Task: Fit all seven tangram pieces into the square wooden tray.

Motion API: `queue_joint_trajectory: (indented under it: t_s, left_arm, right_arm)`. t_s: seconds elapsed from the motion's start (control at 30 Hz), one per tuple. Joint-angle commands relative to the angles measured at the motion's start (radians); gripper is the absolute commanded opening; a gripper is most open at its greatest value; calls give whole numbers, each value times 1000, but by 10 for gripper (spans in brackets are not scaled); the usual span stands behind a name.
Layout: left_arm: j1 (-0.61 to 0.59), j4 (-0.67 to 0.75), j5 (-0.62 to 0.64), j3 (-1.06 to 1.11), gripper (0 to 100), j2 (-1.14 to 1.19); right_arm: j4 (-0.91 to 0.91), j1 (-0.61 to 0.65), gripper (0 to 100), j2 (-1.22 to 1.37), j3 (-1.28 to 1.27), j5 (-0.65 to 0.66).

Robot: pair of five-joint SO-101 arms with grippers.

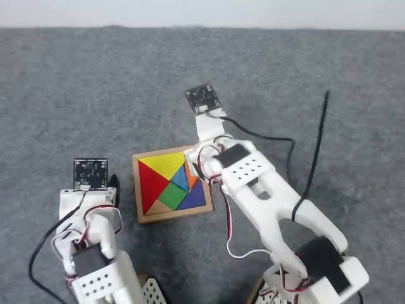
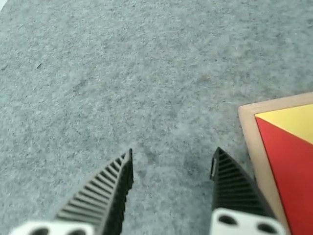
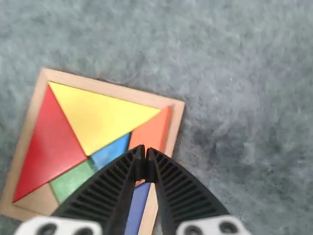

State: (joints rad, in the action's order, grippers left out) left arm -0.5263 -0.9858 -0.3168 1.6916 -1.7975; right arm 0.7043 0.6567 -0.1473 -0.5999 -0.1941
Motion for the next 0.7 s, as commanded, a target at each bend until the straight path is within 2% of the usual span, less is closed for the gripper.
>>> queue_joint_trajectory:
  t_s: [0.0, 0.17, 0.33, 0.67]
  left_arm:
    - [-5, -6, -9, -10, 246, -23]
    - [-5, -8, -9, -10, 246, -23]
    - [-5, -8, -9, -10, 246, -23]
    - [-20, -8, -9, -10, 246, -23]
  right_arm:
    - [-68, -13, 6, 10, 3, 15]
    - [-44, -21, 6, 217, 118, 58]
    - [96, 19, 6, 351, 273, 68]
    - [151, 36, 6, 263, 292, 117]
